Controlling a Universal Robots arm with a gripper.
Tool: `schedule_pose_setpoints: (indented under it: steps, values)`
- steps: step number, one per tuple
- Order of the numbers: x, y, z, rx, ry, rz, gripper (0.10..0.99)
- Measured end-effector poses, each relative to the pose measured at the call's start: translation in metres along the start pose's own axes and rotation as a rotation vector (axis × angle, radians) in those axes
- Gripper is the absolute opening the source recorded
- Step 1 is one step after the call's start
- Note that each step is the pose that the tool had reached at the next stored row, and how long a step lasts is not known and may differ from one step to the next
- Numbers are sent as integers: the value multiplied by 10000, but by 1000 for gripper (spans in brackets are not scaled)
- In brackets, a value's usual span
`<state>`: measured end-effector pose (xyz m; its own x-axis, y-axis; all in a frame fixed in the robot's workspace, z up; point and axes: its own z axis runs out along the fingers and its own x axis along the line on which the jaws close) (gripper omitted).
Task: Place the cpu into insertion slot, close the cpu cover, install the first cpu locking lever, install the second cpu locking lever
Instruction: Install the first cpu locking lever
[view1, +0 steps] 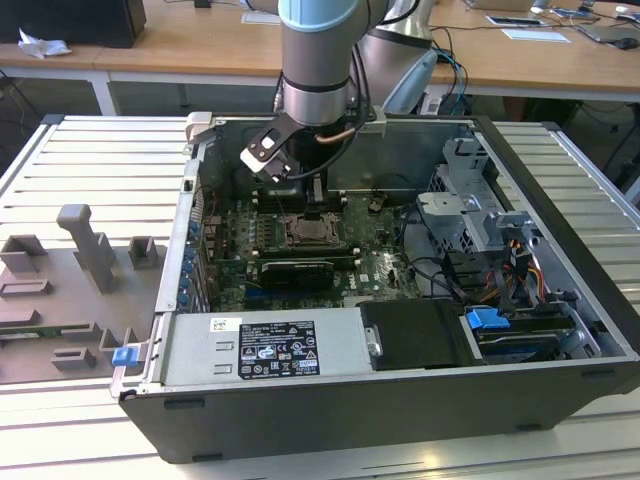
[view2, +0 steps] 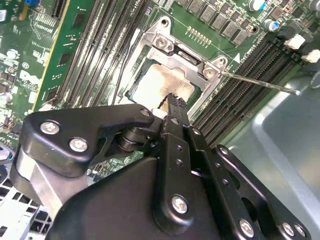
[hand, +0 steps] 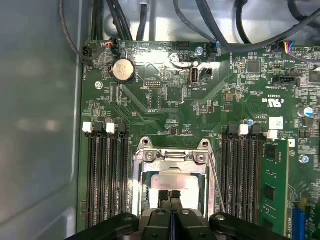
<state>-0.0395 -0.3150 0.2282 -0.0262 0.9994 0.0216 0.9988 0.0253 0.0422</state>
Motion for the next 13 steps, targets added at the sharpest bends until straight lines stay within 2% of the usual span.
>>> schedule_pose_setpoints:
  steps: [2,11,12,13]
  values:
    - [2,4,-90,0,0,0,106]
    - [8,14,-320,-1,-21,-4,106]
    - [8,13,-319,1,-15,-139,106]
    - [8,13,-319,13,1,-636,106]
